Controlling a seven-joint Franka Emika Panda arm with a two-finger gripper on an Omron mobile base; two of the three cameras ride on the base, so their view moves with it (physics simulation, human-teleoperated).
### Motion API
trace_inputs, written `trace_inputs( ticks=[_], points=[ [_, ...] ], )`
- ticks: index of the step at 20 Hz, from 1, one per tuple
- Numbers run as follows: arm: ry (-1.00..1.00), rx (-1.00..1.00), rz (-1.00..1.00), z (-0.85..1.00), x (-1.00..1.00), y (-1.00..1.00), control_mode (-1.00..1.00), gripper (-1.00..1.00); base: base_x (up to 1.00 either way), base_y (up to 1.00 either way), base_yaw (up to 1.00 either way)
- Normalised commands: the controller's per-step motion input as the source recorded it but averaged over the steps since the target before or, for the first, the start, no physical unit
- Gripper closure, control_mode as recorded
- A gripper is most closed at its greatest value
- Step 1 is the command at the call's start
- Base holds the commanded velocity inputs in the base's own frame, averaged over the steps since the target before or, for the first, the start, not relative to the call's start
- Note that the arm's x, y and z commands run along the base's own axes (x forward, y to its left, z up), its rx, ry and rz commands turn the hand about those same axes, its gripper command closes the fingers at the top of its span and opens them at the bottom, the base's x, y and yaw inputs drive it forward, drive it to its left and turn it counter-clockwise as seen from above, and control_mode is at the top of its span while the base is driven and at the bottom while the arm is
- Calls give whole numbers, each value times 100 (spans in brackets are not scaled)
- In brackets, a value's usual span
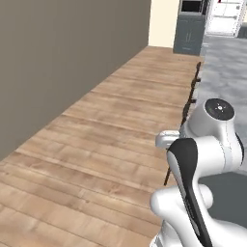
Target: Open the fridge, grab two sodas, and place both sodas inside the bowl with ice on the dining counter.
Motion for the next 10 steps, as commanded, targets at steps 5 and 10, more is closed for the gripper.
trace_inputs(
  ticks=[5,10],
  points=[
    [0,0,0,0,0,0,100,-100,99,85,-39],
    [0,0,0,0,0,0,100,-100,100,80,-41]
  ],
)
